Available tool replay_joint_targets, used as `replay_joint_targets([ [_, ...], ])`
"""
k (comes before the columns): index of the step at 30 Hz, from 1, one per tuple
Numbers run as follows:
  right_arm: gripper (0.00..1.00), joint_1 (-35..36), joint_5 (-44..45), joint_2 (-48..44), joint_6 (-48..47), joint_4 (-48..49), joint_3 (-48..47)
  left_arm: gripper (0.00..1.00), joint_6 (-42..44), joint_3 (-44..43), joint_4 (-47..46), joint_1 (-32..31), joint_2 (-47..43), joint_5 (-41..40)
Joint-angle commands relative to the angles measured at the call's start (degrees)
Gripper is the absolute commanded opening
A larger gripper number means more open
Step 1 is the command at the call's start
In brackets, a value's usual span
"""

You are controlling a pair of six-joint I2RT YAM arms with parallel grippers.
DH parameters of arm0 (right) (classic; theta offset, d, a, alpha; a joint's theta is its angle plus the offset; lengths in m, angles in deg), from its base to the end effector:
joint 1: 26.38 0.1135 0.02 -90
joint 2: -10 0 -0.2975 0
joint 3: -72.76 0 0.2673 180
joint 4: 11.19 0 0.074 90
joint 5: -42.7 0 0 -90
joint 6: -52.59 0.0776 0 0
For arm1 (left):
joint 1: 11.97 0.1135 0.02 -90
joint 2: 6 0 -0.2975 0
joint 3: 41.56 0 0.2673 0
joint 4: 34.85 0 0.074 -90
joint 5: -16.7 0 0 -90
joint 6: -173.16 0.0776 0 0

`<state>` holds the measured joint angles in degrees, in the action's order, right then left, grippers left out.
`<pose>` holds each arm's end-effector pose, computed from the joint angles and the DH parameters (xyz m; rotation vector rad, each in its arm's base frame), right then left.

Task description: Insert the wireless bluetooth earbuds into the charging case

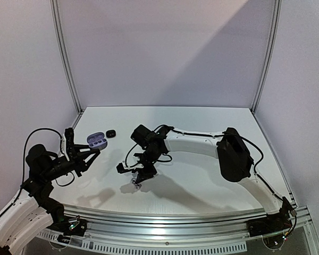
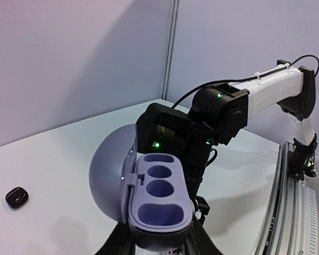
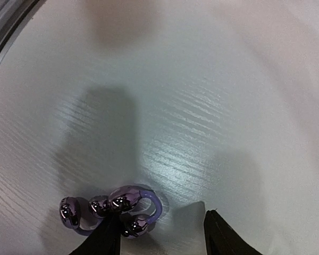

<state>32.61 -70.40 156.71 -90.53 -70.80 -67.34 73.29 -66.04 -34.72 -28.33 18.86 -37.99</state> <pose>0.2793 0.5238 0.1130 -2.2981 1.4072 0.5785 0.1358 -0.0866 0.2356 0.5819 1.5357 -0.8377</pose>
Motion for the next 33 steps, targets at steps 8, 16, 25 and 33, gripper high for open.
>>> replay_joint_targets([
  [8, 0.44, 2.4, 2.0, 3.3, -1.6, -1.9, -1.6, 0.00, 0.1, 0.8, -1.2, 0.7, -0.6, -0.3],
  [16, 0.44, 3.9, 1.1, 2.8, -2.1, -3.6, -1.5, 0.00, 0.3, 0.8, -1.0, 0.6, -0.9, -0.4],
  [25, 0.37, 5.5, 0.6, 2.2, 3.5, -3.7, -0.8, 0.00, 0.2, 0.8, -1.0, 0.6, -0.9, -0.3],
  [33, 0.34, 5.5, 8.8, -2.1, 9.0, -1.4, 8.8, 0.00, 0.3, 0.8, -0.9, 0.7, -1.4, -0.2],
])
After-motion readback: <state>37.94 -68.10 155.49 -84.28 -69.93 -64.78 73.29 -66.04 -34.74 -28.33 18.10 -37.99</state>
